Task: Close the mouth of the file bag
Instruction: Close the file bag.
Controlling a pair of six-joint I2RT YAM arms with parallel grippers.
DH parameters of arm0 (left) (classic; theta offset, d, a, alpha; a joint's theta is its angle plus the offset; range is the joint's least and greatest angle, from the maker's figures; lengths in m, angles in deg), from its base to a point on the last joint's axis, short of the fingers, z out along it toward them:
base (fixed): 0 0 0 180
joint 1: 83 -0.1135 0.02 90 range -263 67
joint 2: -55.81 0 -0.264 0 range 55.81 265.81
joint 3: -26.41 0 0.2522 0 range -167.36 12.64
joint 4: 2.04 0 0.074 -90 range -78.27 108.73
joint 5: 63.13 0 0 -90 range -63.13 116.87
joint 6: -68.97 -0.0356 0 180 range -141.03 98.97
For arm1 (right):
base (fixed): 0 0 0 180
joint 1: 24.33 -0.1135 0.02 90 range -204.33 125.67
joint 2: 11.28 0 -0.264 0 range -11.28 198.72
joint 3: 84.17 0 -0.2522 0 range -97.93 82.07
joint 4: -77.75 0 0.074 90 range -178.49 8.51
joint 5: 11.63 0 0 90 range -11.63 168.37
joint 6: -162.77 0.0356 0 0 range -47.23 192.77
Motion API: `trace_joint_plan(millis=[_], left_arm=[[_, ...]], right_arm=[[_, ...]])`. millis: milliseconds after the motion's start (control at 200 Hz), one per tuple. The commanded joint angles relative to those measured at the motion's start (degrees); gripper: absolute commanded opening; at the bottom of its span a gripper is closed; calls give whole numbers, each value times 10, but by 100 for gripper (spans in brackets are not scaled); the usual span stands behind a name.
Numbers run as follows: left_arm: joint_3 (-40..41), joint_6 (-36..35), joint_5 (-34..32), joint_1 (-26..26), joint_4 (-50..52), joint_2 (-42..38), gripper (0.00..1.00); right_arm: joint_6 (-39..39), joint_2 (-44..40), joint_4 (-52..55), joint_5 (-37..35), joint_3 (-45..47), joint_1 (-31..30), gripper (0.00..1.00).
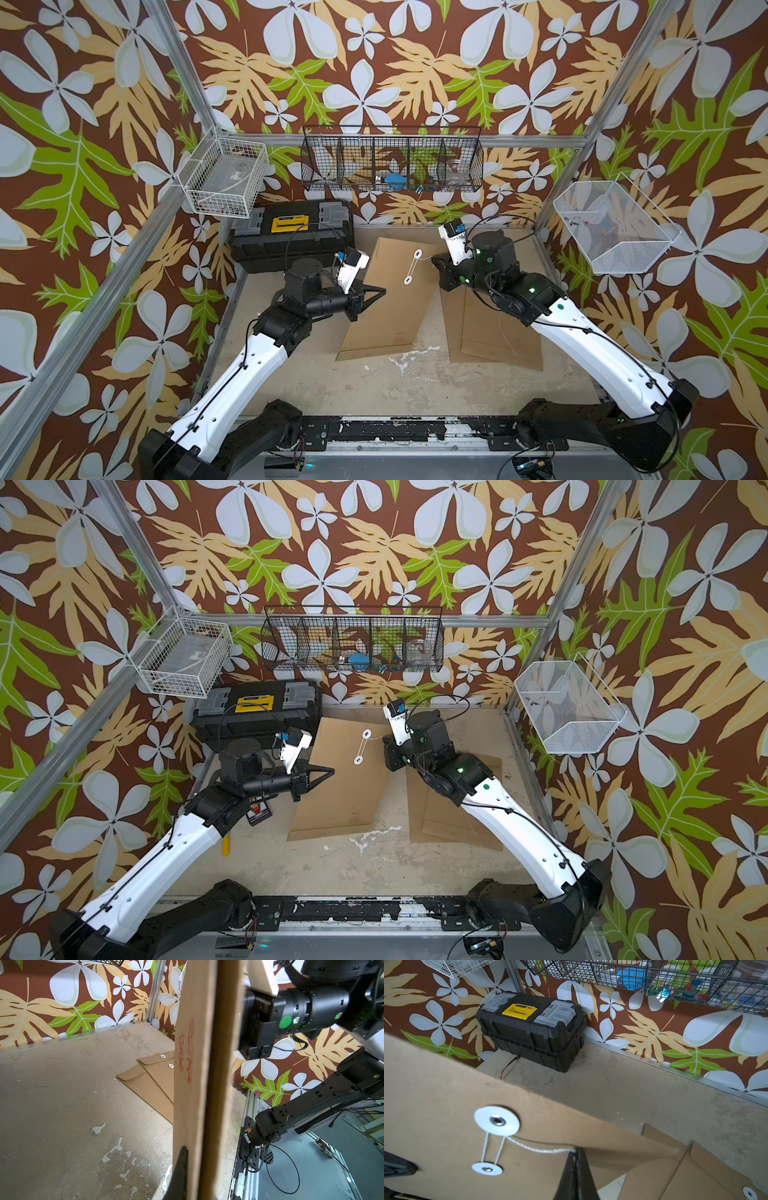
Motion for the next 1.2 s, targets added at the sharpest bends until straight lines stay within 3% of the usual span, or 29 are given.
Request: trace_joint_plan(millis=[0,576,851,1196], left_arm=[[1,-9,4,0,-9,-3,0],[31,1,20,2,-14,-8,0],[28,15,15,2,-17,11,0],[22,27,10,2,-30,16,0]], right_arm=[[1,1,26,1,-15,0,0],[4,56,59,0,-94,-2,0],[20,74,61,3,-118,-43,0],[66,69,39,76,-90,-56,0]])
